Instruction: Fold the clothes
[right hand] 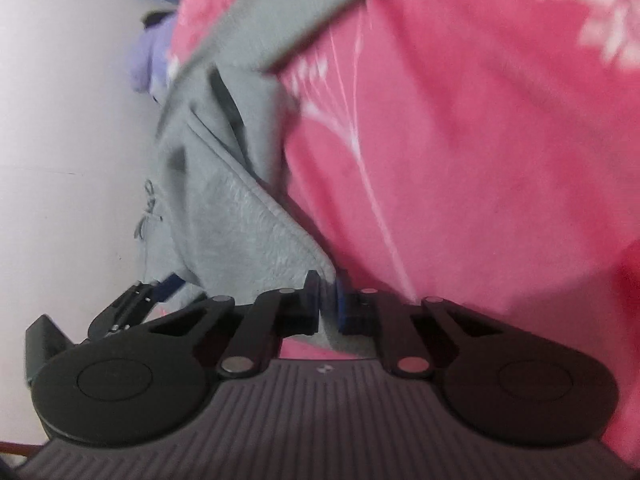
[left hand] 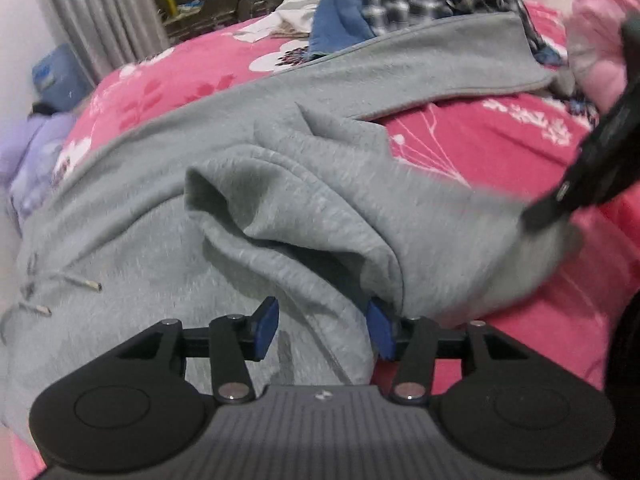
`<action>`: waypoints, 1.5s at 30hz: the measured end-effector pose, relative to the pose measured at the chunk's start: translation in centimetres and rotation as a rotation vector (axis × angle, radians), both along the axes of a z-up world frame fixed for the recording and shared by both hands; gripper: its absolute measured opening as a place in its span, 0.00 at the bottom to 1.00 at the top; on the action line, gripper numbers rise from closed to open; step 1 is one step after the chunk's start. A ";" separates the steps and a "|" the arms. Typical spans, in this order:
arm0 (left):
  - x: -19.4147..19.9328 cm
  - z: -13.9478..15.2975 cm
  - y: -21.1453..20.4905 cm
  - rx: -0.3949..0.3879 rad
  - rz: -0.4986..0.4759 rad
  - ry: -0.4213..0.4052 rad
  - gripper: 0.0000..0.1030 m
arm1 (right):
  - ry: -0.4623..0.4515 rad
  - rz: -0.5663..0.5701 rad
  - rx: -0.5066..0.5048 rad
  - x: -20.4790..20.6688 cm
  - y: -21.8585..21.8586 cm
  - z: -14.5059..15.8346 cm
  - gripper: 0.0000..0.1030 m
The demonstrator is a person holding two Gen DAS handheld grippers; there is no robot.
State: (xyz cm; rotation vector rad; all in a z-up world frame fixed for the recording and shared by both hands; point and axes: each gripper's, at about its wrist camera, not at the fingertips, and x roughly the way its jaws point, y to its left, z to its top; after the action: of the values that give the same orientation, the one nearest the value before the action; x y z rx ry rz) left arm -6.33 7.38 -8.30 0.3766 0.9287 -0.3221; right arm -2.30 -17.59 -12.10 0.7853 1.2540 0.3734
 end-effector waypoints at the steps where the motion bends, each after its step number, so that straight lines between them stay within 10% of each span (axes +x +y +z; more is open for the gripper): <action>1: 0.0 0.2 -0.3 0.005 -0.002 -0.022 0.49 | -0.029 -0.005 -0.012 -0.2 -0.7 1.0 0.03; 10: -1.8 1.6 -3.8 0.060 -0.129 -0.100 0.48 | -0.229 -0.123 -0.292 -3.1 -10.8 9.1 0.00; 14: -2.0 1.0 -5.2 0.077 -0.159 -0.106 0.49 | -0.247 -0.014 -0.224 -3.4 -9.2 6.9 0.05; 18: -0.6 0.1 -5.3 0.083 -0.101 -0.095 0.49 | -0.261 0.173 -0.195 -2.3 -3.9 2.8 0.65; 19: -0.1 0.2 -4.9 0.064 -0.074 -0.085 0.49 | -0.242 0.191 -0.184 -1.9 -2.9 1.7 0.67; 23: 1.4 0.5 -2.8 -0.072 0.039 -0.017 0.50 | -0.172 0.265 -0.145 -0.4 0.9 -2.4 0.62; 25: 1.5 0.7 -1.8 -0.122 0.082 0.010 0.51 | -0.167 0.325 -0.177 -1.0 2.4 -2.5 0.12; 34: -0.9 1.6 -1.5 -0.134 -0.048 0.035 0.70 | -0.316 0.161 -0.258 -2.7 -6.0 8.2 0.09; 40: -2.2 1.6 -2.9 -0.074 -0.167 0.014 0.70 | -0.245 0.142 -0.688 -3.7 -13.6 14.6 0.09; 45: -3.2 0.9 -4.6 0.012 -0.280 -0.002 0.69 | -0.075 0.204 -1.005 -1.5 -17.2 11.7 0.09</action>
State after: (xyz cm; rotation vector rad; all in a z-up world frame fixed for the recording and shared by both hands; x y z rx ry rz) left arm -9.51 2.74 -7.39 0.5195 0.8766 -0.5722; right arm -3.77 -34.83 -0.39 -0.2123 1.2526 -0.0906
